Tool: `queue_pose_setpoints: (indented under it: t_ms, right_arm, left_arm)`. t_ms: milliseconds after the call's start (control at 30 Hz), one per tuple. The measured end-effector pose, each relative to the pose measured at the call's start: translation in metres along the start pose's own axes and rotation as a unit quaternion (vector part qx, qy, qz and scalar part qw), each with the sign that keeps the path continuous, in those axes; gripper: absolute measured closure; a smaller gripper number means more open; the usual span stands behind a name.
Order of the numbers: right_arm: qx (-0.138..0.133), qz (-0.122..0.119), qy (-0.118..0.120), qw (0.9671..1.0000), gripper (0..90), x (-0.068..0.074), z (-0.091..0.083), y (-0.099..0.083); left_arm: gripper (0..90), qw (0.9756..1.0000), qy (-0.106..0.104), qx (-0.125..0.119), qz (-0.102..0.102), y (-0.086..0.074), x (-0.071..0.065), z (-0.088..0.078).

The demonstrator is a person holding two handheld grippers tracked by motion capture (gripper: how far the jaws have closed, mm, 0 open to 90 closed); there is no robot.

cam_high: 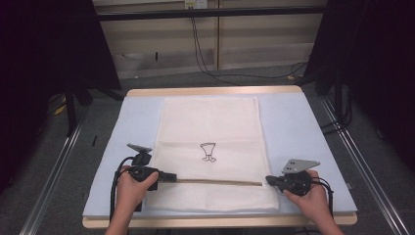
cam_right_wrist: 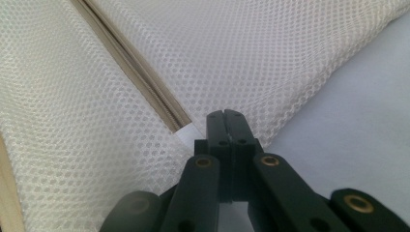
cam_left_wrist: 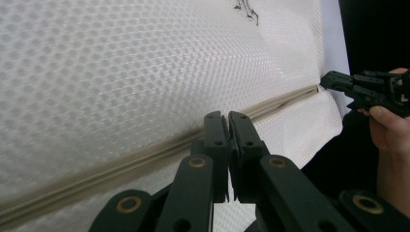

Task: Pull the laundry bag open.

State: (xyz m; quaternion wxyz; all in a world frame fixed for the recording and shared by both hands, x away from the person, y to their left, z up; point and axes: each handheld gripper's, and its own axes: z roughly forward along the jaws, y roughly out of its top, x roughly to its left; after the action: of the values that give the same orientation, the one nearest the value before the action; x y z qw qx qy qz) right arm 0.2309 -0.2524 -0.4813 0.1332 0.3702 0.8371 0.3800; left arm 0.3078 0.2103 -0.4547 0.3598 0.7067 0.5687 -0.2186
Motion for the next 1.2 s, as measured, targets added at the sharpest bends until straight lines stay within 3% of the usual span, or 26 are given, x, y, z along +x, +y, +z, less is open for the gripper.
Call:
queue_pose_setpoints:
  t_ms: [267,333,533,867,1033,1200]
  right_arm:
    - [0.002,-0.001,-0.001,1.0000,90.0,0.001,0.000,0.001]
    - [0.002,-0.001,-0.001,1.0000,90.0,0.000,0.000,0.000]
    - [0.002,-0.001,-0.001,1.0000,90.0,0.000,0.000,0.001]
    - [0.002,-0.003,-0.002,1.0000,90.0,0.000,0.000,0.001]
    - [0.002,-0.001,0.002,1.0000,90.0,0.000,0.000,0.001]
    - [0.003,0.000,0.003,1.0000,90.0,0.000,0.000,0.001]
  left_arm:
    - [87.3,0.9999,0.004,-0.010,-0.004,-0.002,0.003,-0.008]
    - [87.2,0.9999,-0.004,-0.011,-0.005,-0.003,0.005,-0.009]
    - [87.1,0.9998,0.012,-0.017,-0.004,-0.006,0.011,-0.019]
    - [87.0,0.9993,0.012,-0.031,-0.016,-0.011,0.024,-0.032]
    - [86.9,0.9988,0.027,-0.036,-0.021,-0.014,0.029,-0.038]
    - [87.3,0.9984,0.020,-0.044,-0.029,-0.016,0.036,-0.045]
